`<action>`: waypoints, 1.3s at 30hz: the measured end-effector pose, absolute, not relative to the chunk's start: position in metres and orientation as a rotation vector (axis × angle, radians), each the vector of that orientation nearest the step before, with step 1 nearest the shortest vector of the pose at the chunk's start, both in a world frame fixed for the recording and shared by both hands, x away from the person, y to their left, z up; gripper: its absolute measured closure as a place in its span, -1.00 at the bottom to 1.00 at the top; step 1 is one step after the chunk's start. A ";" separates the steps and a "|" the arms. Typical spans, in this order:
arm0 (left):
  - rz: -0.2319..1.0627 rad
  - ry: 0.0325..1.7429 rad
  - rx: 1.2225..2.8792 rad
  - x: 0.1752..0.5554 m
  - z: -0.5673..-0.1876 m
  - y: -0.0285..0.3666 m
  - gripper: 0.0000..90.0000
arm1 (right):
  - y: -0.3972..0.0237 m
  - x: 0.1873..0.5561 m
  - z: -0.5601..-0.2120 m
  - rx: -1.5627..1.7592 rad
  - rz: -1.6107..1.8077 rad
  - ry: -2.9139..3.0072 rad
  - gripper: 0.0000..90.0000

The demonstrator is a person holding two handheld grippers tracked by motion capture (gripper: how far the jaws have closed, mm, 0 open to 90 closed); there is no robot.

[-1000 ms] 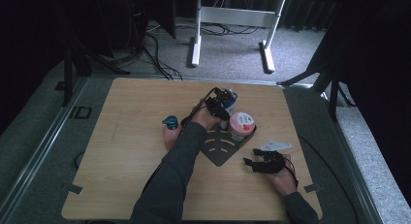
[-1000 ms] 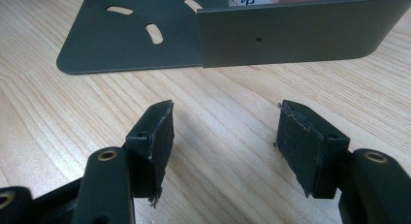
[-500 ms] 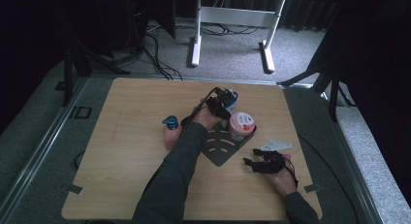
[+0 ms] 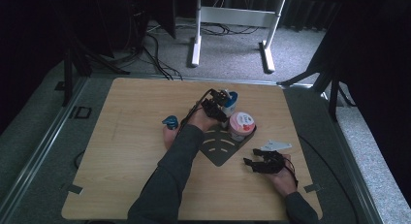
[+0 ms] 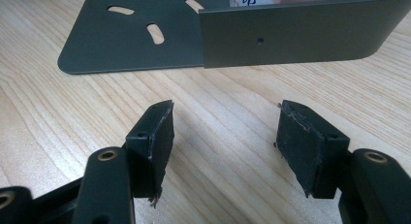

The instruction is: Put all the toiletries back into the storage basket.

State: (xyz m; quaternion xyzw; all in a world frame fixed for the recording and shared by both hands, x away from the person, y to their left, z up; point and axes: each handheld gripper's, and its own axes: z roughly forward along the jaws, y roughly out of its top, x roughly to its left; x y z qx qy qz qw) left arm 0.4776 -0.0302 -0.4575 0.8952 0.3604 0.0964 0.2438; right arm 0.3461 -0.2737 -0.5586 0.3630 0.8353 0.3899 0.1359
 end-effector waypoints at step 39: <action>0.326 0.769 2.556 0.395 -0.410 0.030 1.00 | -0.273 0.346 -0.559 1.046 1.126 2.418 -0.15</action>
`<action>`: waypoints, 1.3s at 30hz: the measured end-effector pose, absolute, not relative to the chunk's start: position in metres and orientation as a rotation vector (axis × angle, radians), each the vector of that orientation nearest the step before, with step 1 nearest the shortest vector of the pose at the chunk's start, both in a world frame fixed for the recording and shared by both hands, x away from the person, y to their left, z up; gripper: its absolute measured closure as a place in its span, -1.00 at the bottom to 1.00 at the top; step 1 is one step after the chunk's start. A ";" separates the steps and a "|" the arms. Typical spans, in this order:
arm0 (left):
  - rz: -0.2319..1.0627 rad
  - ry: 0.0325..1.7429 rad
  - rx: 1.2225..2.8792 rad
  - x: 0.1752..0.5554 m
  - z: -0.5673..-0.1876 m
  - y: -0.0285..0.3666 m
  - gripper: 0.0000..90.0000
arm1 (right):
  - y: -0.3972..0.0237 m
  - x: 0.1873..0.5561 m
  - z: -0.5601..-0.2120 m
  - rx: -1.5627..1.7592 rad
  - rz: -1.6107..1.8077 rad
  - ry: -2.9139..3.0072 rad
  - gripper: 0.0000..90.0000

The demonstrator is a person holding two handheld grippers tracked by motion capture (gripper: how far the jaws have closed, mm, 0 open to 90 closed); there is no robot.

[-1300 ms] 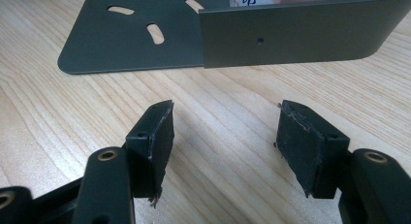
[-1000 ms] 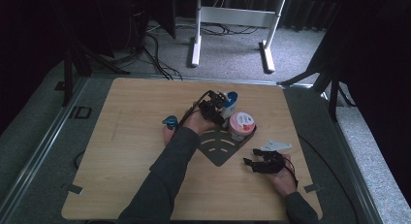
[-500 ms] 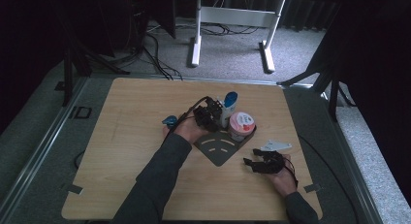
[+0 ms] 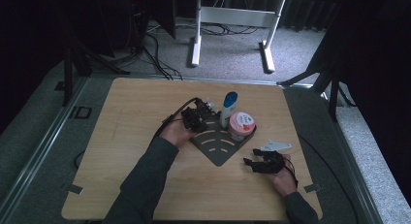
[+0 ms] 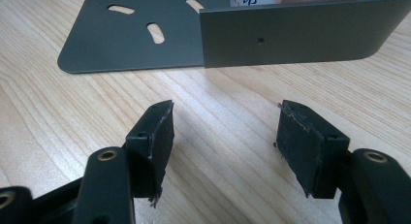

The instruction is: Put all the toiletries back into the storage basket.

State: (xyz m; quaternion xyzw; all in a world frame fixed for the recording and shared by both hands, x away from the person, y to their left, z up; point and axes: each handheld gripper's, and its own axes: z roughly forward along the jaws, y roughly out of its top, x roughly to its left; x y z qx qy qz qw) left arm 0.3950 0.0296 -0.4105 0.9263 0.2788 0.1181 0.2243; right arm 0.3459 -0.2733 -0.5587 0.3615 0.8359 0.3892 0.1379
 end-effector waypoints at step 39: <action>0.393 1.040 2.584 0.383 -0.414 0.139 0.99 | -0.273 0.346 -0.559 1.051 1.128 2.419 -0.15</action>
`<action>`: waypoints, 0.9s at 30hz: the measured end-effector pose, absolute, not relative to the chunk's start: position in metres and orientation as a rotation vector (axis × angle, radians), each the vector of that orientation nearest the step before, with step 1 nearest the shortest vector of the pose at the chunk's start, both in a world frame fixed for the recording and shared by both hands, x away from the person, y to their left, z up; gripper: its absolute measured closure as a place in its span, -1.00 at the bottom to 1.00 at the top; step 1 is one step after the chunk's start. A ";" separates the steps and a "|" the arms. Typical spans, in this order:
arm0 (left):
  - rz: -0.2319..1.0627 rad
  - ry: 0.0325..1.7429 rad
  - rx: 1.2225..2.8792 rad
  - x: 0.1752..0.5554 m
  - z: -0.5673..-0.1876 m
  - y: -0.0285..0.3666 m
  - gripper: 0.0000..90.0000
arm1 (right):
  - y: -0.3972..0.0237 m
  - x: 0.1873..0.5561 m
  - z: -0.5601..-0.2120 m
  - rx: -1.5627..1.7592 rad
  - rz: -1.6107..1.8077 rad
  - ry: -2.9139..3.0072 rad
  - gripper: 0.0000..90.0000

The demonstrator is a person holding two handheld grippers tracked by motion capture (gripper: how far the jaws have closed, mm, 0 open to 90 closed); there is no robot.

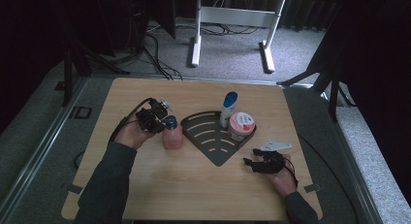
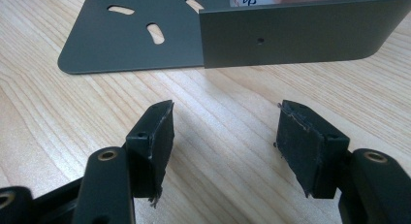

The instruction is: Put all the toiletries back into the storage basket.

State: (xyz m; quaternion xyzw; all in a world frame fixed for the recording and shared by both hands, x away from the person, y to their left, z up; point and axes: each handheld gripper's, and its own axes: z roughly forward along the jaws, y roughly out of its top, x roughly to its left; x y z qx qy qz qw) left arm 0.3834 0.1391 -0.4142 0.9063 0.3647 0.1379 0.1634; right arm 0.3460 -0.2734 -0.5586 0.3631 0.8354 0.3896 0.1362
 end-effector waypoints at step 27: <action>0.445 1.167 2.556 0.415 -0.424 0.154 0.79 | -0.273 0.346 -0.559 1.054 1.129 2.419 -0.15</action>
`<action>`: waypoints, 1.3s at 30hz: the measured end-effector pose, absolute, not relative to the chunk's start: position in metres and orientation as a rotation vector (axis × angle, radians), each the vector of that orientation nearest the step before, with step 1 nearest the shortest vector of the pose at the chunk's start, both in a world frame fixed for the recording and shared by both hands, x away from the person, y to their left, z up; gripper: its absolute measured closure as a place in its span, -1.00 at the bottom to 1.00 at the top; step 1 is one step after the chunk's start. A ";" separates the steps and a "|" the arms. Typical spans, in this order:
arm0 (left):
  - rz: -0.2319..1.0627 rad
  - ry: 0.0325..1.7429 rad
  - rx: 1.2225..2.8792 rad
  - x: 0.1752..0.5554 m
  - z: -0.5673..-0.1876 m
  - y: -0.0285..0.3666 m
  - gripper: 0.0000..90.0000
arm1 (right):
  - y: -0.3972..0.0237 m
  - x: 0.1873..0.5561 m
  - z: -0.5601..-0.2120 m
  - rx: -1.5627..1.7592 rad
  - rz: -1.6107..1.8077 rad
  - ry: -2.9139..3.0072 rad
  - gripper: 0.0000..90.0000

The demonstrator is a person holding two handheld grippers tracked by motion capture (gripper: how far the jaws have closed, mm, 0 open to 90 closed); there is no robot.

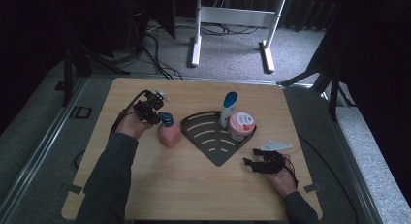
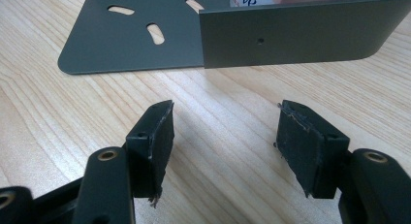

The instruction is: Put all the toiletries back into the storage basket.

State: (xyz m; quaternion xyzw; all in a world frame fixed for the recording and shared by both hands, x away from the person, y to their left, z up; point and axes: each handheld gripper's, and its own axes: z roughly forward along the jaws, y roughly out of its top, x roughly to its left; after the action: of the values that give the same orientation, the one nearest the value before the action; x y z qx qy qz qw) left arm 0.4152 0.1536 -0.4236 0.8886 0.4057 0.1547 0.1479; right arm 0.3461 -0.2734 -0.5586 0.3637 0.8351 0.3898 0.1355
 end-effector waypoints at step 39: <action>0.380 1.016 2.399 0.400 -0.443 0.147 -0.15 | -0.273 0.346 -0.559 1.052 1.127 2.419 -0.16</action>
State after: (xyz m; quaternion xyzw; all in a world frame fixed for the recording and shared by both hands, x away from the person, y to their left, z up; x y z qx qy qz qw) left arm 0.3997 0.1470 -0.4433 0.8818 0.3736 0.1397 0.2518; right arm 0.3458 -0.2733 -0.5586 0.3634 0.8354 0.3892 0.1361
